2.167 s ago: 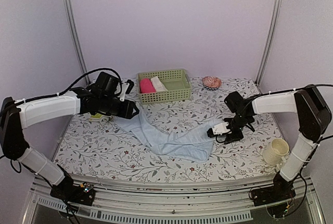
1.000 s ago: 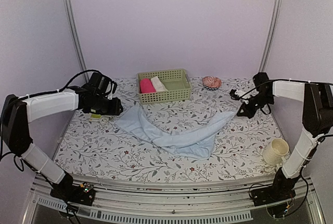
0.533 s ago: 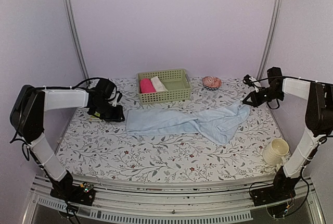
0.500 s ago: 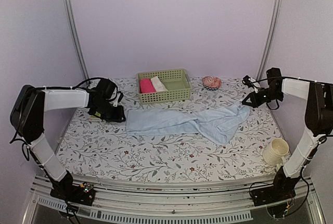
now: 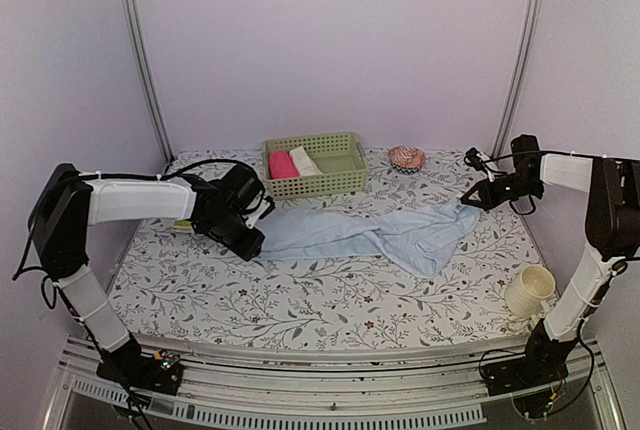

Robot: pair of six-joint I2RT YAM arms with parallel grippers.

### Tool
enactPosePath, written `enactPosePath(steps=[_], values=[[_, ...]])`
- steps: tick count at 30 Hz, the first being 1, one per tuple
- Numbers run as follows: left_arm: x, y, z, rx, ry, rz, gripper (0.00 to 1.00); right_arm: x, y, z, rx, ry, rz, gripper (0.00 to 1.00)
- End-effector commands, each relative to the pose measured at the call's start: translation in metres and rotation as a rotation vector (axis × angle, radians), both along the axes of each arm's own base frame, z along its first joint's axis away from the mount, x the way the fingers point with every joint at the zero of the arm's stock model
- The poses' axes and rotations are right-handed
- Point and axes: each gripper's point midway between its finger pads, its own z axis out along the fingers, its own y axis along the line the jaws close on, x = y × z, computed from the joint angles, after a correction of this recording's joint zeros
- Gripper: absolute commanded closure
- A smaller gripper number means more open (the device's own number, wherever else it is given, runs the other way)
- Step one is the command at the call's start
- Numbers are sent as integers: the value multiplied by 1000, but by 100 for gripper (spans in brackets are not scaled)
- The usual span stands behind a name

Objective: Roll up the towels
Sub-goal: Pick up the towel from the center of the board.

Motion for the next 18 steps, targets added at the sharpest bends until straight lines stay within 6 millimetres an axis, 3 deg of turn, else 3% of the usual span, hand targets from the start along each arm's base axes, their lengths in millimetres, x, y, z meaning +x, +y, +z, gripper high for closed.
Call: enactPosePath(steps=[1,5,10,18], values=[[5,28,-19,235,-8,-41,55,-2,9,-2,34,6,33,96],[11,32,-35,312,-6,-54,57,-3,10,-2,36,8,35,96],[25,35,-35,357,-62,-26,61,-4,10,-3,37,10,37,96],[19,11,-26,248,-32,-102,57,-6,13,-7,50,28,47,95]])
